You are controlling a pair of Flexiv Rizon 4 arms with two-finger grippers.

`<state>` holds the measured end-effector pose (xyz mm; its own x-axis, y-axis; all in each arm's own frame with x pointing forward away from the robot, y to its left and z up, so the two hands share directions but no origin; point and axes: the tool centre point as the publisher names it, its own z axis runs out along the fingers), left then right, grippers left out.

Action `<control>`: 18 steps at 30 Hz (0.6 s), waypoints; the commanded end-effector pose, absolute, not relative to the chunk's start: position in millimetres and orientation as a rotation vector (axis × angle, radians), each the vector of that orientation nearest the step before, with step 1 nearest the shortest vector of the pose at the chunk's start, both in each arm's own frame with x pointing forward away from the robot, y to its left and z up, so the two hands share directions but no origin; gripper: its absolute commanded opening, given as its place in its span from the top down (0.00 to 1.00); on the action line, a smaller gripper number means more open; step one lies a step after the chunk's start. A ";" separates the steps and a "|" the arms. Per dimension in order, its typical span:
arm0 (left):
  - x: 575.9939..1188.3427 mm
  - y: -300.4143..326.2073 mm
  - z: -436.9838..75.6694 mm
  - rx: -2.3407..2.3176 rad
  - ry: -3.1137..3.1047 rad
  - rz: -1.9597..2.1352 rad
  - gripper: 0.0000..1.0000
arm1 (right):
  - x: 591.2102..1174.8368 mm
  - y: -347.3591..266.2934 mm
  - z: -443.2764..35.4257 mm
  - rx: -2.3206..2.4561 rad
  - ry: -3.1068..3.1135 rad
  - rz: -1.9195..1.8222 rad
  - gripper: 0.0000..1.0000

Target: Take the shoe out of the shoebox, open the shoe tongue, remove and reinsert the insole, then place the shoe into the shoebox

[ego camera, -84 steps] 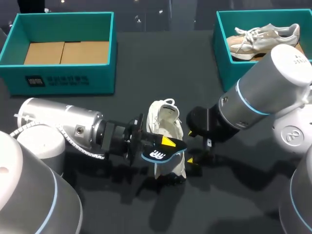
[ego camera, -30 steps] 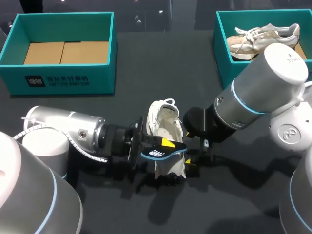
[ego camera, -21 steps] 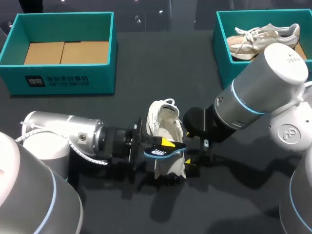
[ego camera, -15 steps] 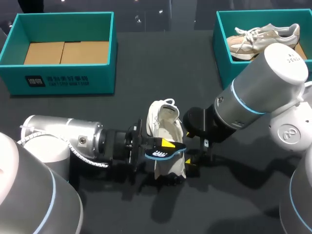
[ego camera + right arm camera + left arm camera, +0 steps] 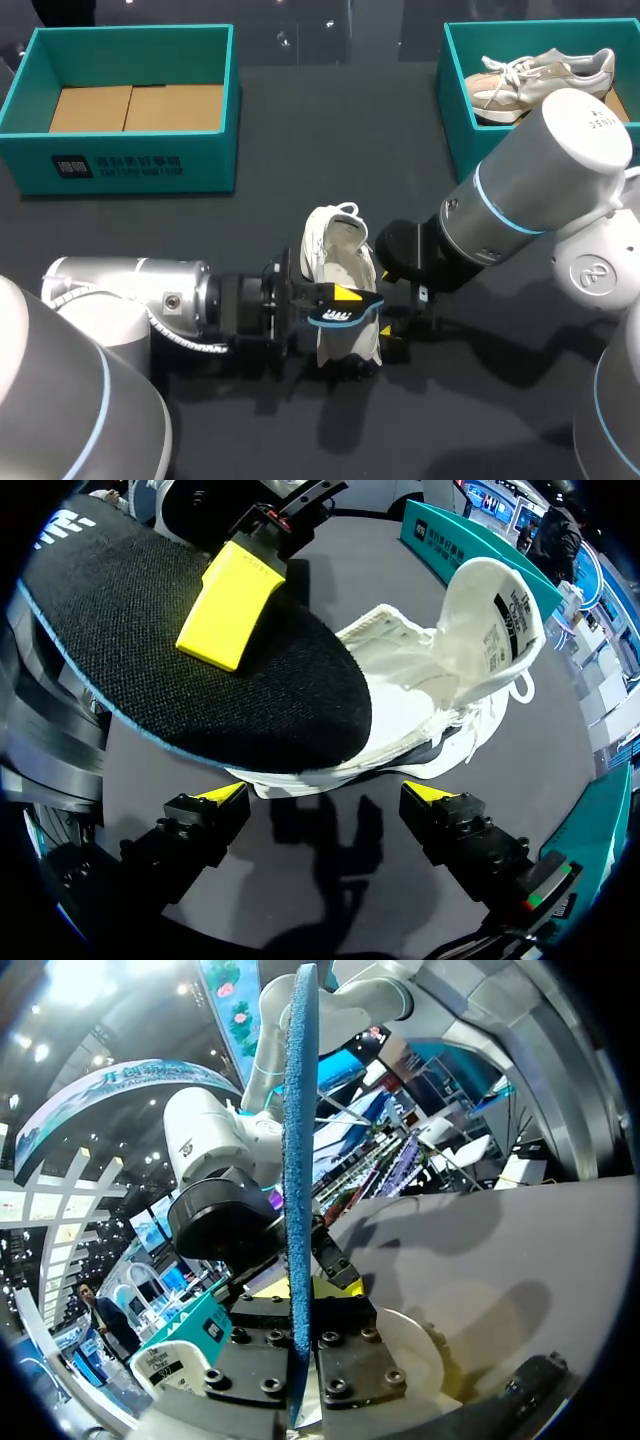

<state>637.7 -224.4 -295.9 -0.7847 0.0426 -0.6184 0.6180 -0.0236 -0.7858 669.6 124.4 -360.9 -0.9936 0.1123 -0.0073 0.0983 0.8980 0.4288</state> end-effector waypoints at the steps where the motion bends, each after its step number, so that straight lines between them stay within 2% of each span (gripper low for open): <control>1: 637.3 -229.0 -299.1 0.671 1.841 -1.849 1.00 | 668.4 125.0 -361.9 0.169 3.027 0.680 0.00; 18: 654.7 -229.8 -311.9 0.610 1.861 -1.823 1.00 | 668.4 125.0 -361.9 0.169 3.027 0.680 0.00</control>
<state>650.8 -226.0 -309.0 -0.7944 -0.0064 -0.6073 0.6070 0.0246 -0.7943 669.6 124.4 -360.9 -0.9936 0.1123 -0.0073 0.0983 0.8980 0.4288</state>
